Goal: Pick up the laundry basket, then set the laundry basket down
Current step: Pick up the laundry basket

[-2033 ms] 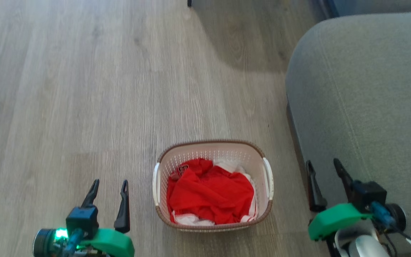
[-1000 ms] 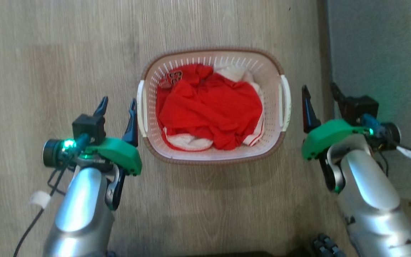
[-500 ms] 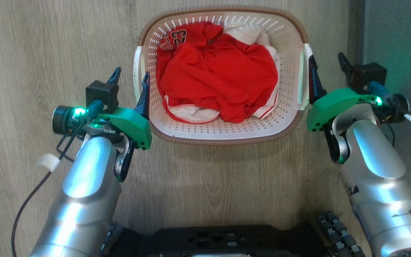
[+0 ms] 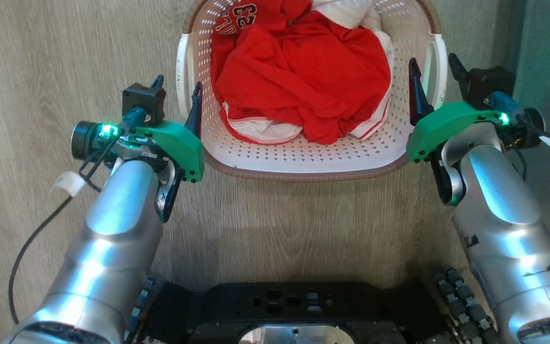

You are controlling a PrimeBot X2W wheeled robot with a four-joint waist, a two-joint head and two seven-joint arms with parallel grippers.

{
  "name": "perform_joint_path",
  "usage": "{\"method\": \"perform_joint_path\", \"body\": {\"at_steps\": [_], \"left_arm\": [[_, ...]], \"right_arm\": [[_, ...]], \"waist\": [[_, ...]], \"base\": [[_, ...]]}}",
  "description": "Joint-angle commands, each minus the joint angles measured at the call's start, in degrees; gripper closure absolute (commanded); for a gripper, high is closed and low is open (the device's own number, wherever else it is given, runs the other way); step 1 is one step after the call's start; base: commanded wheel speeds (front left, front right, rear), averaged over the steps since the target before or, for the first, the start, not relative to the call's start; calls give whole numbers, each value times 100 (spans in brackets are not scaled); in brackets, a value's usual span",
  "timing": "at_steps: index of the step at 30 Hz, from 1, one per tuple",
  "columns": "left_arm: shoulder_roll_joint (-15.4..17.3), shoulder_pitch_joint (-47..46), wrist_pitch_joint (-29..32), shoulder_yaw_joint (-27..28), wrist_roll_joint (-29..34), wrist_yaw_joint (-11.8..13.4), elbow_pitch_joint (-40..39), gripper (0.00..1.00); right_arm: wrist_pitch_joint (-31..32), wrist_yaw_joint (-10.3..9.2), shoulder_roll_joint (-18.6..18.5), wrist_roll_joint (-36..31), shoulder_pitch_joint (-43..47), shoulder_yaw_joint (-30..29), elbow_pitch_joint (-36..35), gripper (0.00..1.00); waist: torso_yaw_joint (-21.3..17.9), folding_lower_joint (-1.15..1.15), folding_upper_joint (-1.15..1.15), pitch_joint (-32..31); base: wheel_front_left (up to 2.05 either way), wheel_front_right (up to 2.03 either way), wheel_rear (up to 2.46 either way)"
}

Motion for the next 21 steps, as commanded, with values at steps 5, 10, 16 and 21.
{"method": "perform_joint_path", "body": {"at_steps": [5,10,16,21], "left_arm": [[115,-68,-36,-61,-102,26,210,0],[115,-241,-36,-294,-248,19,464,0],[115,-415,-36,-551,-423,69,598,0],[115,-507,-36,-719,-507,99,664,0]], "right_arm": [[-60,-9,62,57,172,200,40,0],[-60,-9,62,138,119,326,197,0],[-60,-9,62,188,37,370,289,0],[-60,-9,62,194,-21,373,359,0]], "waist": [[32,-1,0,109],[54,-1,0,178],[67,-1,0,277],[72,-1,0,339]], "base": [[0,0,0],[0,0,0],[0,0,0],[0,0,0]]}}
